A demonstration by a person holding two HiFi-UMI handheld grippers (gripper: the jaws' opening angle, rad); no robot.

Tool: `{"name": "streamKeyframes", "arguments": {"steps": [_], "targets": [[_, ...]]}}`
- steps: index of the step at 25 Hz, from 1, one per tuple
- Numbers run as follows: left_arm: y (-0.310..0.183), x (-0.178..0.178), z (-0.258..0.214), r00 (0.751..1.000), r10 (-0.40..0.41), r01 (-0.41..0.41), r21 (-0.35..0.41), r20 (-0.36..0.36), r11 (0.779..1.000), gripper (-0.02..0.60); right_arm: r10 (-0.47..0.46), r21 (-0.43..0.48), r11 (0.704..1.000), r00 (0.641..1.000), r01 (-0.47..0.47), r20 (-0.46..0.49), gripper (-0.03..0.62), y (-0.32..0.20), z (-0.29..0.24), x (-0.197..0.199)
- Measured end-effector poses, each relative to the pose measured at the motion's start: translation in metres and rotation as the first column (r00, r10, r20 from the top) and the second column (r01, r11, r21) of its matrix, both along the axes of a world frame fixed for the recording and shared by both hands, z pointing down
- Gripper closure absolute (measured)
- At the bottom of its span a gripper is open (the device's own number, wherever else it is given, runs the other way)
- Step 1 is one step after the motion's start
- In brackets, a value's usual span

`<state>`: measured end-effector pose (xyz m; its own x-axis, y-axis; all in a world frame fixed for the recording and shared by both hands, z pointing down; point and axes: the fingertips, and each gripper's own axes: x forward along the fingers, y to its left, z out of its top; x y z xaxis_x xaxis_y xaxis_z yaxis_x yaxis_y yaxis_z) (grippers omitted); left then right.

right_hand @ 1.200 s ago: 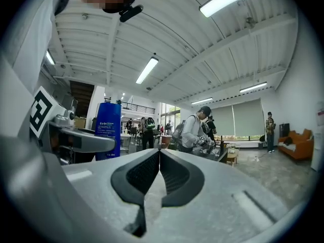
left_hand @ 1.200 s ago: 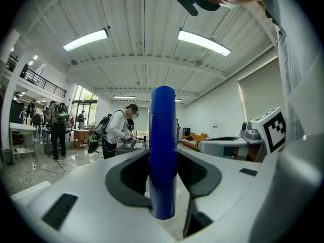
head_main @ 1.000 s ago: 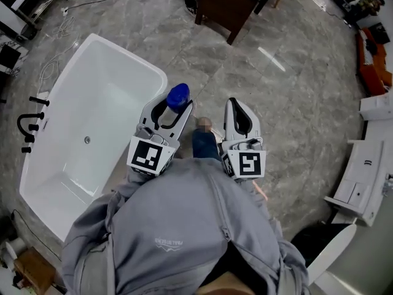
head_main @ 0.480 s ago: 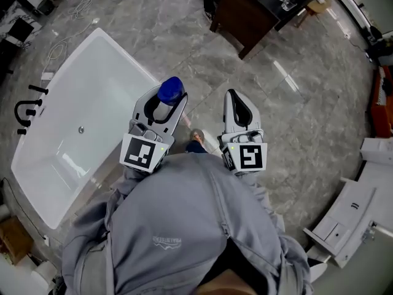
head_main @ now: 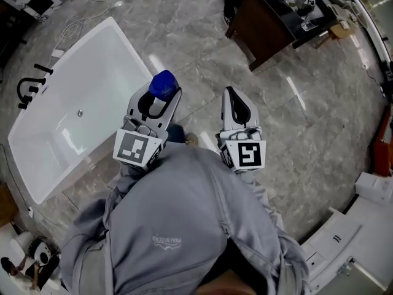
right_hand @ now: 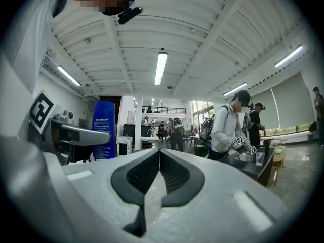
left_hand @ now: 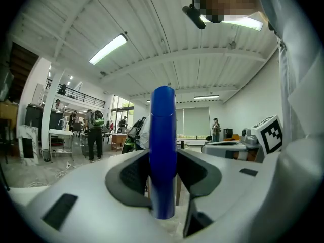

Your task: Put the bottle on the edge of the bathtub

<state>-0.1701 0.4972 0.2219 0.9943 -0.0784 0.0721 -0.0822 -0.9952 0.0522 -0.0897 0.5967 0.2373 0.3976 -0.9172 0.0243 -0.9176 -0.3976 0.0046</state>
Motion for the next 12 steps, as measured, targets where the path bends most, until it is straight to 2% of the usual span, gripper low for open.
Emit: {"name": "streamKeyframes", "arguments": {"steps": [4,12], "targets": [[-0.013,0.010,-0.004,0.999,-0.042,0.042,0.007,-0.003,0.999,0.425,-0.011,0.003,1.000,1.000,0.011,0.028,0.589,-0.004,0.007,0.013],[-0.030,0.045,0.001,0.999,-0.044,0.044,0.004,-0.005,0.999,0.425,-0.012,0.000,1.000,0.999,0.012,0.046,0.589,-0.020,0.011,0.045]]}}
